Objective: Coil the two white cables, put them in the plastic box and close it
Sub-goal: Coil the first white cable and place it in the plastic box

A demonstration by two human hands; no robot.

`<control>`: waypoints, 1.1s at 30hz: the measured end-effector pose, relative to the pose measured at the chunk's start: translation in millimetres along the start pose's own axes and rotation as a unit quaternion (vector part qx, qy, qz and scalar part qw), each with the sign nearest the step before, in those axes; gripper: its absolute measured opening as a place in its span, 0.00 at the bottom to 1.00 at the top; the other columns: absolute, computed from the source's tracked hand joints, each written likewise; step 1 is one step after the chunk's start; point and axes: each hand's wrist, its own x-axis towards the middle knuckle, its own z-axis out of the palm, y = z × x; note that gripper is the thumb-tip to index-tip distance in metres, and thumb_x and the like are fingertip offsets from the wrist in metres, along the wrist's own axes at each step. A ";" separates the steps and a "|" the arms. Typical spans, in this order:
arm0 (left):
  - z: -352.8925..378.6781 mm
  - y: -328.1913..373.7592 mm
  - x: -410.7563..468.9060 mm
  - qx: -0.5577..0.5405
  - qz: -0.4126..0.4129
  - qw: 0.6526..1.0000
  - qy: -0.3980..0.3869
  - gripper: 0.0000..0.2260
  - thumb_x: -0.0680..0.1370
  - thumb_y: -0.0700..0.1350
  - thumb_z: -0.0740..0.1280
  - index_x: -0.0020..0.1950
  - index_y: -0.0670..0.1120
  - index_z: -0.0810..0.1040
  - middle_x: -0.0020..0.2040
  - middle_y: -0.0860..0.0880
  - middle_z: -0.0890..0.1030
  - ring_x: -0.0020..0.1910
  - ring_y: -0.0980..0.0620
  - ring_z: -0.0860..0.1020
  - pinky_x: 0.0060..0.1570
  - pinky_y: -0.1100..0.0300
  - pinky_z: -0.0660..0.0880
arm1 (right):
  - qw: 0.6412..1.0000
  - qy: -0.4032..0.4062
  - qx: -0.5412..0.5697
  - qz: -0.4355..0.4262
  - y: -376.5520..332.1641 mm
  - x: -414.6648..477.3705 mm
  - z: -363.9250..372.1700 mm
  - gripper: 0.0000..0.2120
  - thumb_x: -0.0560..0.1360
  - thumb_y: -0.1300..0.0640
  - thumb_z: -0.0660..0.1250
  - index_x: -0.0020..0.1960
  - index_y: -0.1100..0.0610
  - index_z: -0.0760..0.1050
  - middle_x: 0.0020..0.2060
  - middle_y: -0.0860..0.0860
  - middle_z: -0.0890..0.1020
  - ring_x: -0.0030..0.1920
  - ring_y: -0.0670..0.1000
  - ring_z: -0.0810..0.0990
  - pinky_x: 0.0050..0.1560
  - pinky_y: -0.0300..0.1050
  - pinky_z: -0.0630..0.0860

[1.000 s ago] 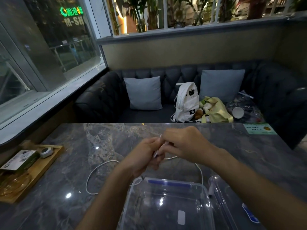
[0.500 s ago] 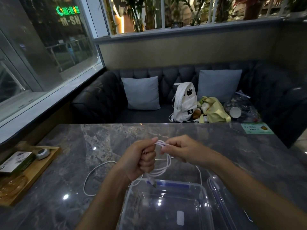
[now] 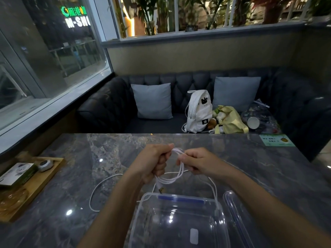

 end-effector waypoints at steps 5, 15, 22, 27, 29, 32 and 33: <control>13.0 1.9 5.4 -0.096 0.044 0.994 0.014 0.16 0.79 0.47 0.60 0.32 0.43 0.70 0.17 0.56 0.59 0.16 0.60 0.55 0.16 0.69 0.53 | 0.995 0.074 0.062 -0.035 3.6 -2.7 1.9 0.15 0.79 0.62 0.58 0.34 0.55 0.71 0.20 0.46 0.70 0.20 0.46 0.68 0.22 0.37 0.65; 11.9 -1.6 16.7 -0.091 0.103 0.985 0.109 0.14 0.78 0.43 0.63 0.32 0.44 0.68 0.17 0.55 0.61 0.14 0.60 0.57 0.16 0.71 0.53 | 0.992 0.086 0.091 0.005 22.8 -7.0 2.8 0.11 0.77 0.58 0.61 0.38 0.57 0.77 0.26 0.47 0.79 0.28 0.45 0.76 0.32 0.37 0.72; -8.4 -7.9 23.4 -0.104 0.120 0.977 0.141 0.16 0.78 0.42 0.62 0.30 0.44 0.68 0.17 0.55 0.61 0.14 0.60 0.57 0.17 0.71 0.53 | 0.997 -0.040 0.034 0.047 20.5 -21.2 -17.7 0.07 0.71 0.58 0.68 0.40 0.63 0.78 0.23 0.47 0.71 0.24 0.43 0.67 0.26 0.33 0.64; -7.8 -17.1 27.3 -0.120 0.105 0.977 0.144 0.15 0.78 0.40 0.60 0.31 0.44 0.67 0.16 0.55 0.61 0.14 0.60 0.56 0.17 0.73 0.52 | 0.993 -0.027 0.116 0.001 4.9 -20.0 -26.6 0.06 0.65 0.56 0.72 0.38 0.58 0.82 0.34 0.57 0.78 0.34 0.53 0.73 0.38 0.42 0.70; -6.3 -19.3 28.0 -0.128 0.097 0.977 0.141 0.15 0.78 0.41 0.60 0.31 0.44 0.67 0.16 0.54 0.61 0.13 0.60 0.56 0.17 0.72 0.52 | 0.996 -0.030 0.079 -0.012 0.4 -19.2 -29.5 0.05 0.65 0.55 0.73 0.35 0.55 0.81 0.36 0.56 0.77 0.40 0.54 0.73 0.45 0.45 0.69; -7.1 -19.3 27.6 -0.130 0.097 0.977 0.139 0.15 0.78 0.41 0.60 0.31 0.44 0.67 0.16 0.54 0.61 0.13 0.60 0.56 0.17 0.72 0.53 | 0.997 -0.017 -0.080 0.016 2.8 -17.5 -31.7 0.05 0.67 0.56 0.74 0.35 0.52 0.79 0.31 0.50 0.76 0.34 0.47 0.71 0.37 0.37 0.67; -7.1 -19.3 27.0 -0.129 0.098 0.977 0.136 0.15 0.78 0.41 0.60 0.31 0.44 0.67 0.16 0.54 0.61 0.13 0.60 0.56 0.17 0.72 0.53 | 0.994 0.003 -0.109 0.021 4.9 -16.2 -31.2 0.03 0.67 0.57 0.74 0.38 0.52 0.80 0.31 0.46 0.77 0.34 0.43 0.72 0.36 0.34 0.68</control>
